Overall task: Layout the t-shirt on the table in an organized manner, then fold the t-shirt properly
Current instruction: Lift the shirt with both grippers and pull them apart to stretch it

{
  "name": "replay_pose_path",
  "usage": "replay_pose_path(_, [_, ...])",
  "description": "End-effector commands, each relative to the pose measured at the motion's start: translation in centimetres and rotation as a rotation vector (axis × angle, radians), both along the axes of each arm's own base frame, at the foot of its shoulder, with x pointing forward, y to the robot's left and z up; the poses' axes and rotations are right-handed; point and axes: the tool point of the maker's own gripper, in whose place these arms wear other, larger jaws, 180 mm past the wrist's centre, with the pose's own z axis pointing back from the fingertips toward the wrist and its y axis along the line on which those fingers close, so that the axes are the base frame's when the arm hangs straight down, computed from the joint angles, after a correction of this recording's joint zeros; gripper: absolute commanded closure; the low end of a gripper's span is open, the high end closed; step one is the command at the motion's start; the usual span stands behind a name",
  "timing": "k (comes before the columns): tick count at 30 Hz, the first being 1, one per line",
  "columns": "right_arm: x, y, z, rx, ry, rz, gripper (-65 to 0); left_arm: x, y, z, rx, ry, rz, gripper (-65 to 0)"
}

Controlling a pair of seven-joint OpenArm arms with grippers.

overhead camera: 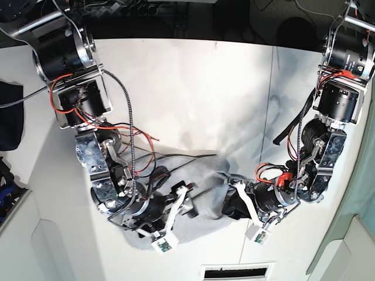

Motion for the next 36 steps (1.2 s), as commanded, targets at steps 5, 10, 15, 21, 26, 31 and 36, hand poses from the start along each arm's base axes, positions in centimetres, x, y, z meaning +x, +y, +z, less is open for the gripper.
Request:
replay_pose_path(5, [1.8, -4.5, 4.7, 0.103, -0.071, -0.160, -40.7, 0.7, -0.2, 1.7, -0.027, -0.052, -0.001, -33.2])
replay_pose_path(10, [0.2, -10.3, 0.5, 0.175, 0.042, -0.334, -40.7, 1.0, -1.2, 0.3, 0.001, -0.073, 0.003, -33.2])
replay_pose_path(15, [-4.8, -14.6, -6.2, 0.184, 0.176, -0.428, -40.7, 1.3, -0.6, -4.0, 0.020, -0.019, 0.111, -33.2])
replay_pose_path(21, [-9.6, -13.5, -11.6, 0.186, 0.299, -0.403, -40.5, 1.6, -1.6, -6.5, 0.008, 0.019, 0.156, -30.1])
replay_pose_path(26, [-10.9, -12.4, -14.4, 0.188, 0.344, -0.386, -26.7, 1.9, -2.0, -6.6, 0.025, 0.016, 0.183, -3.7])
replay_pose_path(31, [-9.7, -12.4, -13.4, 0.213, 0.268, -0.390, 0.0, 2.0, -0.7, -6.6, 0.076, 0.020, 0.180, 0.0])
replay_pose_path(36, [-7.3, -13.8, -7.0, 0.228, 0.087, -0.336, 0.0, 4.2, 2.3, -1.1, 0.062, -0.114, 0.224, 0.0])
